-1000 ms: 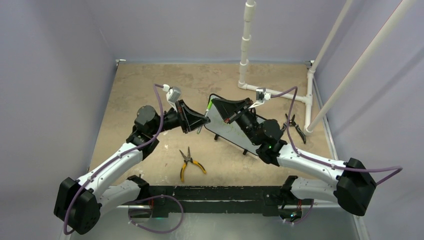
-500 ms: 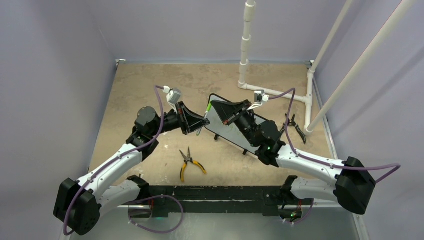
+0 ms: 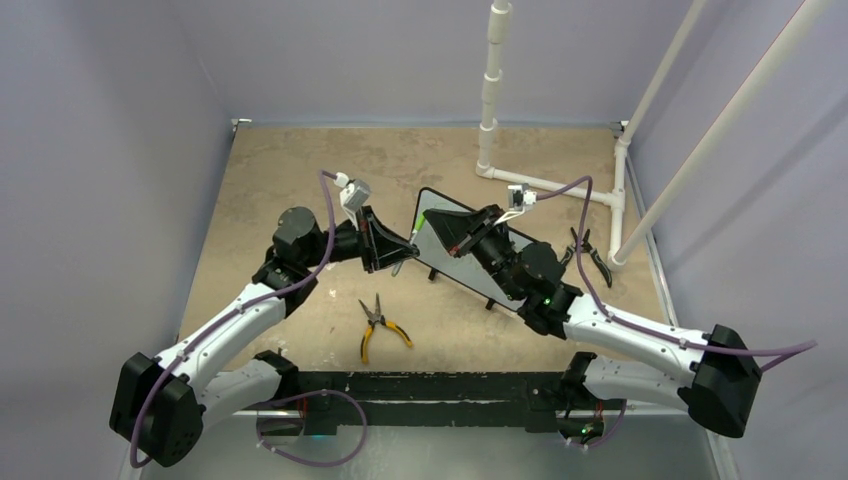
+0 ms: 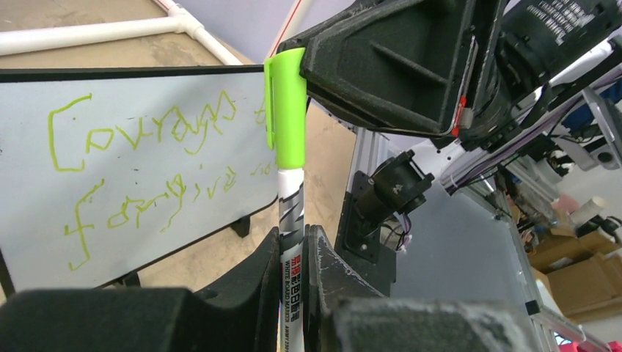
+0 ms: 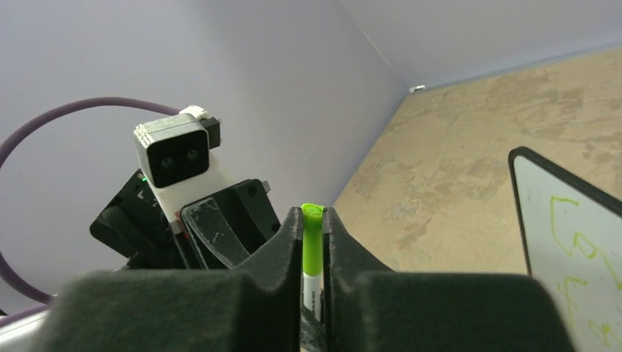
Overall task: Write a sentence on the whiteboard
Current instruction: Close the whiteboard marker at the center of the board.
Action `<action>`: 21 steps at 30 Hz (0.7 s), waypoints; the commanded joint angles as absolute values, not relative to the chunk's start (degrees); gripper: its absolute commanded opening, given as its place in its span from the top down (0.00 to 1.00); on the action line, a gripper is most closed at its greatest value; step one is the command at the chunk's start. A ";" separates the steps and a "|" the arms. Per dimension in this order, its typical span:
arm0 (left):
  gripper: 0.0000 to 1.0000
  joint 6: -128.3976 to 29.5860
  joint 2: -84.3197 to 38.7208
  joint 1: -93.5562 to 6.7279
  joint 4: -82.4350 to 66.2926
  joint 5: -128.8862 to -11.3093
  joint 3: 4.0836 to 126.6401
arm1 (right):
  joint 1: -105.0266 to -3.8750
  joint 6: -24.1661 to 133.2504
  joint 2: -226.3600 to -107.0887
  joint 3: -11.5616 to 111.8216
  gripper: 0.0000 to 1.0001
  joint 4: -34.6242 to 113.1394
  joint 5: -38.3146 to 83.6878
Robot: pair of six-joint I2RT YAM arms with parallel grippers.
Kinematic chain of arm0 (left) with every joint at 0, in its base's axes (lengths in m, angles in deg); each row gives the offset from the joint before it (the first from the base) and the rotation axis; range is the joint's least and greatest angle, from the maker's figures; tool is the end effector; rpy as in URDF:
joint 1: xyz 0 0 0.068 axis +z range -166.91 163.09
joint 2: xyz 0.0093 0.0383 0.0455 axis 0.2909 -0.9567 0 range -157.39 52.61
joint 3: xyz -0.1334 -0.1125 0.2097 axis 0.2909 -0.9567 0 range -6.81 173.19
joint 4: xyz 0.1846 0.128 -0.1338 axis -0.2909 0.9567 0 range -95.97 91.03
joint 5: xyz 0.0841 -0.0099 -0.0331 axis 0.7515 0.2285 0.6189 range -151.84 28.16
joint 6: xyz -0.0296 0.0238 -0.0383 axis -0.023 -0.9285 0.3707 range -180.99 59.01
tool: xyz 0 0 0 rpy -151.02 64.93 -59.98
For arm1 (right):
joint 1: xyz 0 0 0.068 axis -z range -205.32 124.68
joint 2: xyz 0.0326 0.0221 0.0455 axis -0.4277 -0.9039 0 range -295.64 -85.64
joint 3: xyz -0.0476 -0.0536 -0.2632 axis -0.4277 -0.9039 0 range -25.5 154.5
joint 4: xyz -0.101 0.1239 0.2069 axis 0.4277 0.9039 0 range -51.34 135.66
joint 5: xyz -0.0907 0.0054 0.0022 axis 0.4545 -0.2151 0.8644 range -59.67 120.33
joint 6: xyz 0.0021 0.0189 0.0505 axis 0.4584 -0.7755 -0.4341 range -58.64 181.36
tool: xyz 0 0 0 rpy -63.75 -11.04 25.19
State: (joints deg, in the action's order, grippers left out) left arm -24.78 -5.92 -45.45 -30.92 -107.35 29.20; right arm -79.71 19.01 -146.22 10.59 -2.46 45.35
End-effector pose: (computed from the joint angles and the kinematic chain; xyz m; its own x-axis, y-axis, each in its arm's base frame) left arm 0.1902 -0.1324 0.3044 -0.5374 -0.1789 -0.8241 0.7975 0.2099 -0.5656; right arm 0.1485 0.1914 0.3274 -0.3083 0.6869 -0.6581 -0.5858 0.4081 0.7003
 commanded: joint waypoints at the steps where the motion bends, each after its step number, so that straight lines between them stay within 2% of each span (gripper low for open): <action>1: 1.00 -33.47 -5.84 -44.76 -26.15 -111.19 32.73 | -81.66 17.70 -144.60 14.94 0.81 4.85 43.74; 4: 1.00 -35.50 -5.26 -45.13 -22.96 -110.16 32.35 | -81.66 17.41 -143.19 15.17 0.61 5.46 43.78; 9: 1.00 -37.07 -5.13 -45.13 -20.38 -108.90 32.91 | -81.66 18.20 -141.30 15.87 0.40 6.36 45.07; 12: 1.00 -37.40 -4.91 -45.21 -20.04 -109.27 32.79 | -81.66 19.02 -141.89 17.24 0.36 7.28 46.04; 21: 1.00 -37.83 -4.40 -46.34 -20.43 -110.58 32.70 | -81.57 19.41 -145.53 19.47 0.35 10.66 46.27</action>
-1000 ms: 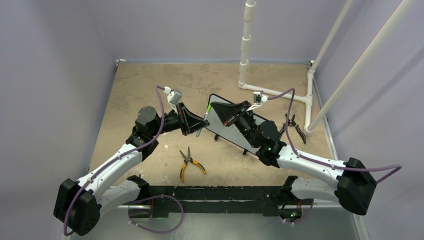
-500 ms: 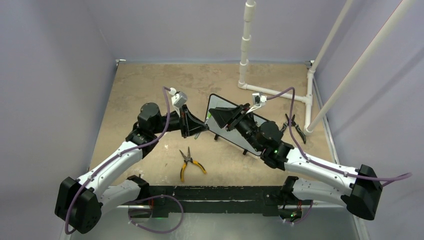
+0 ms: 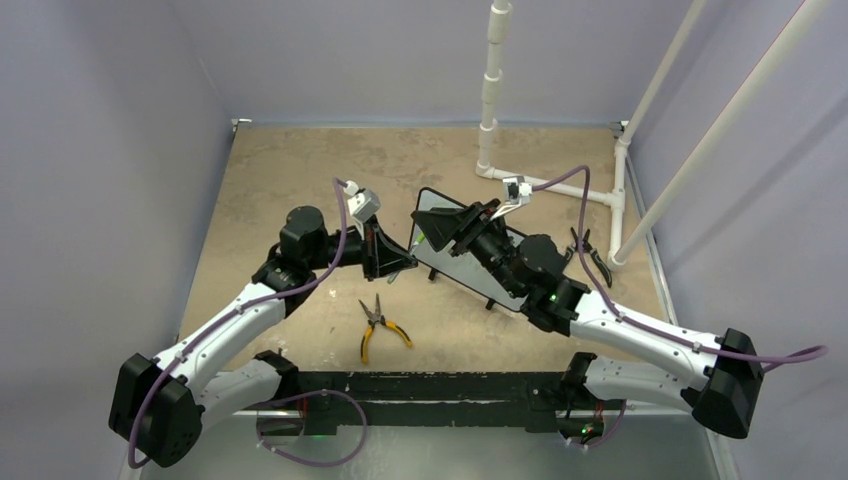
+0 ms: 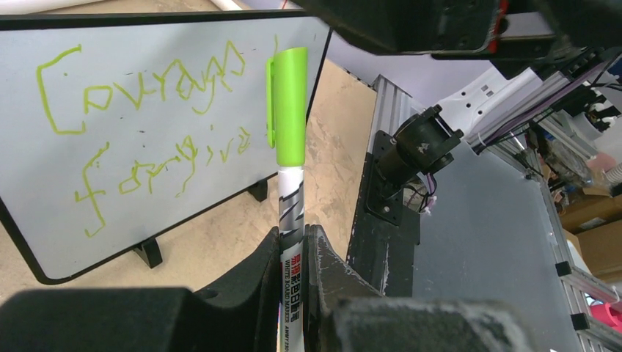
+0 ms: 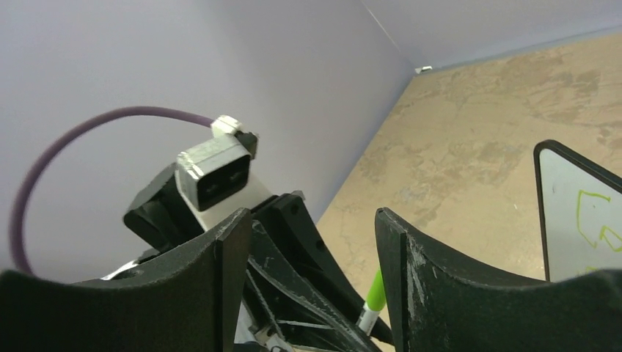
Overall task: Write a sentence on the whiteboard
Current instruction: Close the whiteboard marker at the center of the board.
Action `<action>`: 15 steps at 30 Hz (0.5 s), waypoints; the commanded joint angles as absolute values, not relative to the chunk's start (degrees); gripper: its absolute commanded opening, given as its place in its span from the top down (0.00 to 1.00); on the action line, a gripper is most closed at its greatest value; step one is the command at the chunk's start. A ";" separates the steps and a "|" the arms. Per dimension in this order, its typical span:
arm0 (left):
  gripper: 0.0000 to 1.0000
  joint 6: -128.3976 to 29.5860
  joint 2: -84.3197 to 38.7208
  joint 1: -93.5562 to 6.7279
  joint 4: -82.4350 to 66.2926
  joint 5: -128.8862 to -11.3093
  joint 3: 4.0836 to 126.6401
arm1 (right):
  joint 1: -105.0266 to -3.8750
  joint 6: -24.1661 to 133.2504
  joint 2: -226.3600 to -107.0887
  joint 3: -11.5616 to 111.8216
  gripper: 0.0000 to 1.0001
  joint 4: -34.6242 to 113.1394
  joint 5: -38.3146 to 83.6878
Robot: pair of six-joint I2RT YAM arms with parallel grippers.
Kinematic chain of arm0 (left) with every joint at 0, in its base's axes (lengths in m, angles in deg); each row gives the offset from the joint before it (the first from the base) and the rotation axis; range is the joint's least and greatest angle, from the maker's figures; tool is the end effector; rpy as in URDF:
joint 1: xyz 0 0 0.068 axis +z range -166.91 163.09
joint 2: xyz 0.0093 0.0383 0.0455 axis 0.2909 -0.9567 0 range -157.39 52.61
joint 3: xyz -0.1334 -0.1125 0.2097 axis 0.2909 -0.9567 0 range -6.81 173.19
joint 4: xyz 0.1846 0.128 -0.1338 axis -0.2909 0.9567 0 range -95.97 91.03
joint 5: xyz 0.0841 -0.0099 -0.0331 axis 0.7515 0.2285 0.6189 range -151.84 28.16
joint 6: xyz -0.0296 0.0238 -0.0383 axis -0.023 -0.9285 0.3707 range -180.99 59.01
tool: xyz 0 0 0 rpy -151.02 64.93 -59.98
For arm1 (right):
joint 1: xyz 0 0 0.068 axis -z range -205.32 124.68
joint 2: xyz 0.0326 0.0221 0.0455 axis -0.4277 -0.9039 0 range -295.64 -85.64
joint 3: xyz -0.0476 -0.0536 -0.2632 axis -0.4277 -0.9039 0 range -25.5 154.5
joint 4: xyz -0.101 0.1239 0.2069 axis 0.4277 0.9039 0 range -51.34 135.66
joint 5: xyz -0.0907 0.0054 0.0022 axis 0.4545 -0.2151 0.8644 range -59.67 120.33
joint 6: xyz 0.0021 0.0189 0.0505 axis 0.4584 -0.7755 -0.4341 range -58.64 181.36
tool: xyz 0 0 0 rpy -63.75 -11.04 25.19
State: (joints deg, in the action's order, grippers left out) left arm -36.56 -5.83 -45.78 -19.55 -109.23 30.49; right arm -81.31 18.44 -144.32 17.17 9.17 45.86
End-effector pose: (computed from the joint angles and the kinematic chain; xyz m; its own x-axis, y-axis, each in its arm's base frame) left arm 0.1880 -0.1337 0.2931 -0.5041 -0.0417 -0.8626 0.8318 0.2453 -0.4979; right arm 0.1423 0.1938 0.3543 -0.3491 0.6555 -0.6696 -0.5671 0.4211 0.7079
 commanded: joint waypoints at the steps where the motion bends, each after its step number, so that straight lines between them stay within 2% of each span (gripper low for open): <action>1: 1.00 -37.74 -4.35 -46.43 -20.70 -110.73 32.62 | -81.57 19.43 -145.92 19.68 0.35 10.95 46.06; 8: 1.00 -37.50 -4.02 -46.69 -21.15 -110.54 32.48 | -81.57 18.70 -147.35 20.01 0.39 12.78 45.50; 10: 1.00 -37.47 -4.02 -46.71 -21.22 -110.44 32.48 | -81.57 18.04 -147.20 19.64 0.46 12.99 45.39; 15: 1.00 -37.42 -4.01 -46.71 -20.87 -109.83 32.56 | -81.57 16.49 -146.68 17.59 0.75 10.68 44.58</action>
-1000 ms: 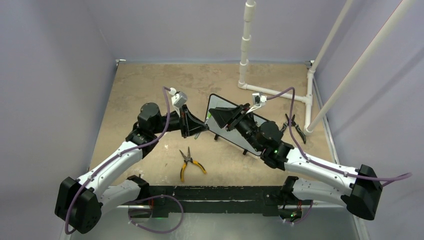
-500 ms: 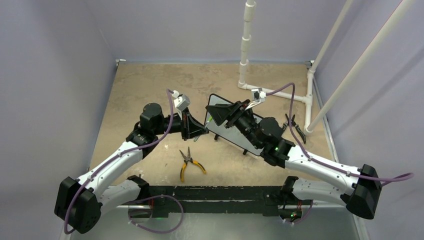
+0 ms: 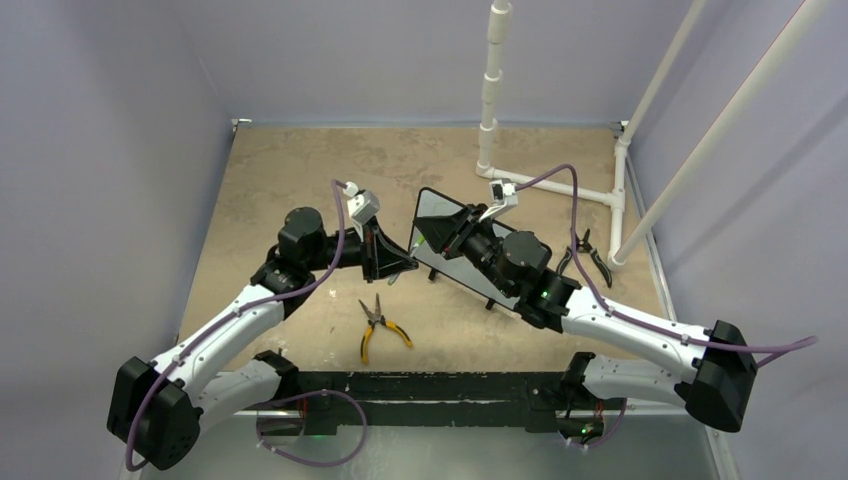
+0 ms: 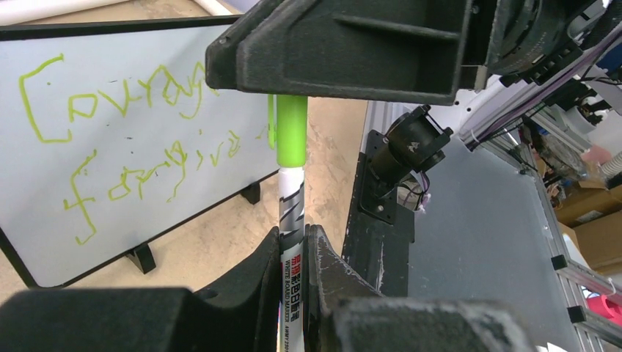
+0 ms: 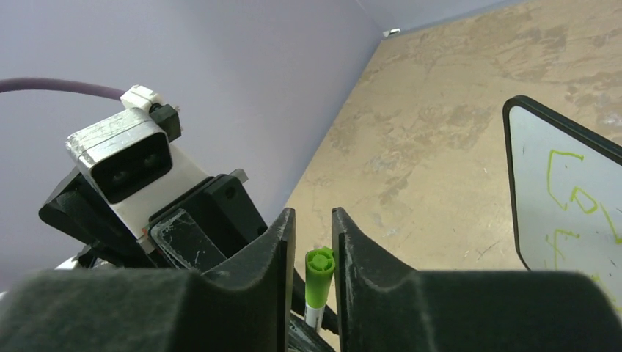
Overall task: Write a sentence on the whiteboard
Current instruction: Close the whiteboard marker at the center of the board.
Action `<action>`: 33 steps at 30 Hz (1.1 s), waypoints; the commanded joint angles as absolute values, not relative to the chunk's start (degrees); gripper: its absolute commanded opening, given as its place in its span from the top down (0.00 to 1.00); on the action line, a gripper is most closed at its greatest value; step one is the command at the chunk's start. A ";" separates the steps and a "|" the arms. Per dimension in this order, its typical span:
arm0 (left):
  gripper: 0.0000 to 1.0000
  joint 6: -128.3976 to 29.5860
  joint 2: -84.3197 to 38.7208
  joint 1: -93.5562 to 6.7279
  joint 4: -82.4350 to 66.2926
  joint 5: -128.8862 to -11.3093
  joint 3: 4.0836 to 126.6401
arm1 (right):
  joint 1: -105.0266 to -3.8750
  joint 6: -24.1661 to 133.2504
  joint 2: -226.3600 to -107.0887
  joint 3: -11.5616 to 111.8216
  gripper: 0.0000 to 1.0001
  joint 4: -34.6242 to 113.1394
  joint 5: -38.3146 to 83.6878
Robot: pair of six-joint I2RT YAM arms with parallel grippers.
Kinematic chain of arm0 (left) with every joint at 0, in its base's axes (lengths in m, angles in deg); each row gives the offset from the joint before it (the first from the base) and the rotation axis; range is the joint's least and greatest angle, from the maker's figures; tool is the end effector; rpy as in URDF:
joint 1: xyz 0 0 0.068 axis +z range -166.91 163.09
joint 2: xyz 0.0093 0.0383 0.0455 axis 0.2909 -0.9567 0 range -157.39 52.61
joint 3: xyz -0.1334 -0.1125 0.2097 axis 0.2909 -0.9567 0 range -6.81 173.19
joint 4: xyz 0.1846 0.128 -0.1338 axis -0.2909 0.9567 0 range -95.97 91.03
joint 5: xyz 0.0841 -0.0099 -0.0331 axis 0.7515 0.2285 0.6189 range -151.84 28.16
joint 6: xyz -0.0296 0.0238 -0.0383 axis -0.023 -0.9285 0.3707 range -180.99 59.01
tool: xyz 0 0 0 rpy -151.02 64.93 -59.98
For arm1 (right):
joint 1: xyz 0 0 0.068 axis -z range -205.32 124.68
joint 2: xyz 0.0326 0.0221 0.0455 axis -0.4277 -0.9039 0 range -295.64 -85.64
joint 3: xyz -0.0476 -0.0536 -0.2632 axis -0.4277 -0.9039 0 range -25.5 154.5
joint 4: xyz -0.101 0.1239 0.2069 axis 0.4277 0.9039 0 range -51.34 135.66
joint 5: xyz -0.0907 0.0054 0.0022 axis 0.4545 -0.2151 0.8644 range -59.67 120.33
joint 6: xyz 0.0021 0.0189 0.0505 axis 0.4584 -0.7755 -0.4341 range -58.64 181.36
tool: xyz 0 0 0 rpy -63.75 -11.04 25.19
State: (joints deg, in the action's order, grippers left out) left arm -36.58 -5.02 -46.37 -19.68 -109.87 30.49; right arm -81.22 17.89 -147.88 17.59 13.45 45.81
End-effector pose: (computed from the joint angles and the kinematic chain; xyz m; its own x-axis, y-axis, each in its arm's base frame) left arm 0.1841 -0.1345 0.2963 -0.4928 -0.0389 -0.8692 0.8437 0.2228 -0.4883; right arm 0.1514 0.2066 0.3348 -0.4036 0.5864 -0.7023 -0.5119 0.4914 0.7046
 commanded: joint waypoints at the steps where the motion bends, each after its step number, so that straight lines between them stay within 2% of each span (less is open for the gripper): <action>1: 1.00 -37.51 -4.00 -46.71 -20.73 -109.56 32.58 | -81.57 16.37 -146.84 17.49 0.80 10.70 44.49; 5: 1.00 -37.56 -3.53 -46.71 -20.48 -108.08 32.78 | -81.62 16.36 -147.33 17.43 0.99 11.38 44.30; 6: 1.00 -37.52 -3.35 -46.70 -20.47 -107.50 32.76 | -81.58 16.36 -147.39 17.28 1.00 11.33 44.39; 10: 1.00 -36.68 -2.16 -46.64 -21.69 -105.44 32.40 | -81.57 17.66 -147.96 16.95 1.00 10.51 45.47; 33: 1.00 -35.52 0.06 -46.59 -27.18 -106.04 31.29 | -83.02 17.05 -150.63 14.06 1.00 15.44 31.52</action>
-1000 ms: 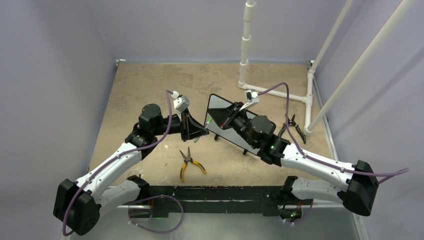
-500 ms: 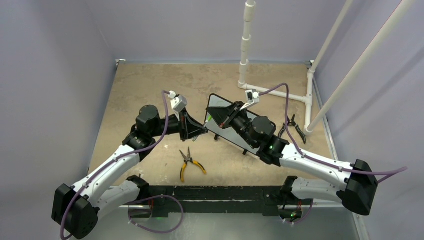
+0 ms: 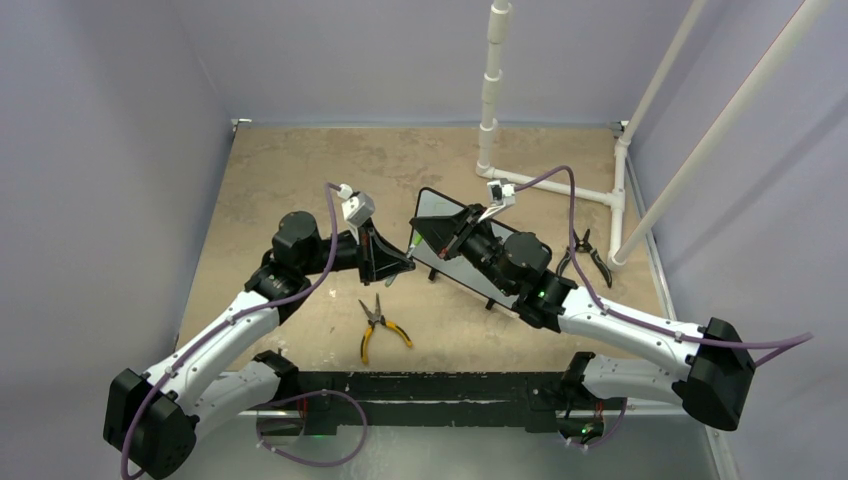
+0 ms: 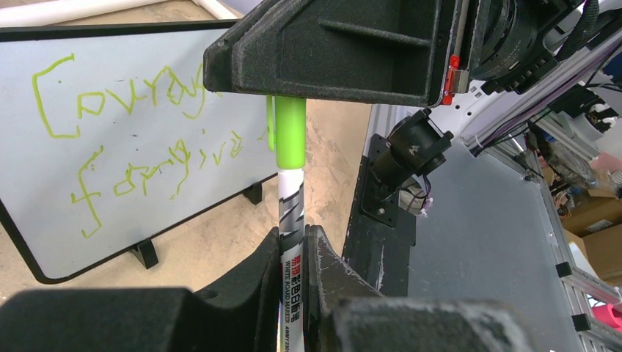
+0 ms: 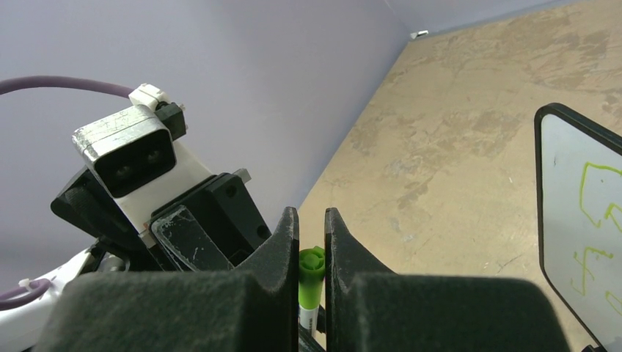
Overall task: Write a sentence on the whiteboard
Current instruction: Close the whiteboard marker at the center of the board.
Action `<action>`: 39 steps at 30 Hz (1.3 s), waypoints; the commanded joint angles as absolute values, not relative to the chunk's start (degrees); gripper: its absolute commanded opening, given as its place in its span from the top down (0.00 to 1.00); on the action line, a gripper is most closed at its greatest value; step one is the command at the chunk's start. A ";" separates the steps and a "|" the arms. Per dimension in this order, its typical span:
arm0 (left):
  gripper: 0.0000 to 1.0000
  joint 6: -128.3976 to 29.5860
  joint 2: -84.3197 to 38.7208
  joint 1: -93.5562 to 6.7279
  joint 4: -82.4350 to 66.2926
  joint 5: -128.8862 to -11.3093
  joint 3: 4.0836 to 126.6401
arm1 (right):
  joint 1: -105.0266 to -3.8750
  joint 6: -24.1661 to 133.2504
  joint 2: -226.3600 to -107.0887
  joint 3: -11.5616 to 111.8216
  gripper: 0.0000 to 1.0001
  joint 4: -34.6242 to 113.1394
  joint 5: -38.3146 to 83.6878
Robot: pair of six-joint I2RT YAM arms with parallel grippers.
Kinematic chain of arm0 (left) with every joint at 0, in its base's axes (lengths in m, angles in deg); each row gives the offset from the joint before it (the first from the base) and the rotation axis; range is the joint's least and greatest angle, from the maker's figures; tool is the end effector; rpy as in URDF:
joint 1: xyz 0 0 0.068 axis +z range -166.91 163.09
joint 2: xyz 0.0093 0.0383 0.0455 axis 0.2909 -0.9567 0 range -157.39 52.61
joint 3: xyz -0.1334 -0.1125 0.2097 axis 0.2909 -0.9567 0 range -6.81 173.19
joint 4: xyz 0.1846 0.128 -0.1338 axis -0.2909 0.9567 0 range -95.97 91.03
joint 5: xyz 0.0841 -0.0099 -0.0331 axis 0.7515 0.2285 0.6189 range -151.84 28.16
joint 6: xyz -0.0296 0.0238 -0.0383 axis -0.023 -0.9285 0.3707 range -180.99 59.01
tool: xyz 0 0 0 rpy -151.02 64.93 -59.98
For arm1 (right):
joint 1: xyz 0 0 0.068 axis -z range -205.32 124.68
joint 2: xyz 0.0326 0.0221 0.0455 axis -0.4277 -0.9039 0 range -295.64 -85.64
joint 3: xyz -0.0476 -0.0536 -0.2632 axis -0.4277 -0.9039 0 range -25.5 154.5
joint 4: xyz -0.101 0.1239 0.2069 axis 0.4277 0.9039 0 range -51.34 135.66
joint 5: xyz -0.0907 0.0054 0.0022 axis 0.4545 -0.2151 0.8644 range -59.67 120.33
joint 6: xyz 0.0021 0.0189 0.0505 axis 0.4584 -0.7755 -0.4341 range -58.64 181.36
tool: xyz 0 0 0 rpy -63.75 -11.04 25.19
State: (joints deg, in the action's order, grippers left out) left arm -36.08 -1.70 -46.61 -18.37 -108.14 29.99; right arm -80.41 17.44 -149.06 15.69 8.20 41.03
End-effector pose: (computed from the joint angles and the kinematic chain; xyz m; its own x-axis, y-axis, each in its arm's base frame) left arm 0.1747 -0.1294 0.3026 -0.4776 -0.0625 -0.8764 0.8453 0.2392 -0.4777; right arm 0.1538 0.2088 0.3280 -0.4269 0.5792 -0.6945 -0.5615 0.4322 0.7056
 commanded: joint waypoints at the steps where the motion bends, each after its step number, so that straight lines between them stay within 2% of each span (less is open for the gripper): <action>1: 1.00 -35.54 0.15 -46.56 -27.20 -105.84 31.22 | -83.33 16.86 -150.79 14.03 1.00 15.72 31.28; 39: 1.00 -34.00 3.33 -46.20 -31.51 -97.97 30.74 | -88.61 16.01 -155.39 15.42 1.00 24.45 23.73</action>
State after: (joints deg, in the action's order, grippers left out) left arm -34.79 1.54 -46.63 -14.28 -106.06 27.96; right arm -82.32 17.11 -152.01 16.84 10.28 39.63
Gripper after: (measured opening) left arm 0.104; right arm 0.082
